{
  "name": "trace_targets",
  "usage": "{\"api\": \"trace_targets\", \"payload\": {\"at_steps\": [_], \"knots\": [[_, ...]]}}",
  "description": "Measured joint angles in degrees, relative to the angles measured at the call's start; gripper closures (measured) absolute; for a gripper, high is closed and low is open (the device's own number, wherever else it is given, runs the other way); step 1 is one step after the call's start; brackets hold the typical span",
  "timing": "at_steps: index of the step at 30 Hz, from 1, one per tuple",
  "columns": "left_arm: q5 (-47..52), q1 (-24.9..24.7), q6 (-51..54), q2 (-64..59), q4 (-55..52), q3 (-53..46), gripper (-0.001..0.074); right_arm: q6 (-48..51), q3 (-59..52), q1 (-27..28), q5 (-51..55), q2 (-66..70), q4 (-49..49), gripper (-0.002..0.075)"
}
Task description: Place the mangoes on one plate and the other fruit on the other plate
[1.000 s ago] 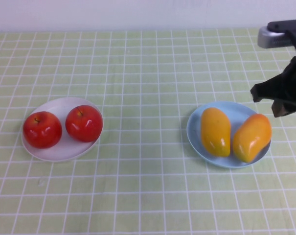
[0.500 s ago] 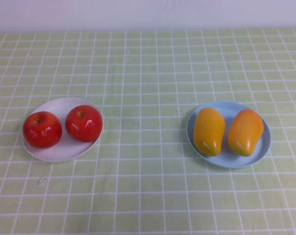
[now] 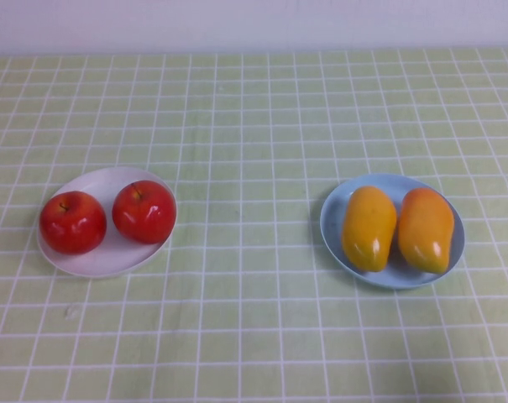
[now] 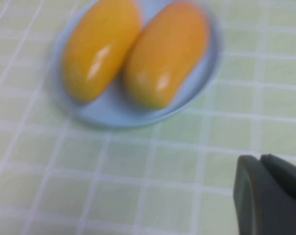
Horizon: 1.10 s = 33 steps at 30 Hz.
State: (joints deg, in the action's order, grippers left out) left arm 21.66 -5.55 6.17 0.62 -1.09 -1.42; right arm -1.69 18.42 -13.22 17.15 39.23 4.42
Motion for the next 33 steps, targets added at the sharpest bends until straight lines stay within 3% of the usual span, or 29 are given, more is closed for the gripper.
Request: {"api": "trace_targets", "payload": {"at_steps": [4, 7, 19, 33], "knots": [[0.00, 0.00, 0.00, 0.00, 0.00, 0.00, 0.0731, 0.09, -11.80, 7.92, -12.52, -11.96, 0.43, 0.0741], [0.00, 0.00, 0.00, 0.00, 0.00, 0.00, 0.0731, 0.09, -16.95, 10.67, -14.58, -19.73, 0.53, 0.0741], [0.00, 0.00, 0.00, 0.00, 0.00, 0.00, 0.0731, 1.14, -19.86, 10.87, -1.92, -39.21, -0.79, 0.0741], [0.00, 0.00, 0.00, 0.09, 0.00, 0.00, 0.0731, 3.68, -19.98, 10.87, 2.62, -39.65, -0.79, 0.0741]]}}
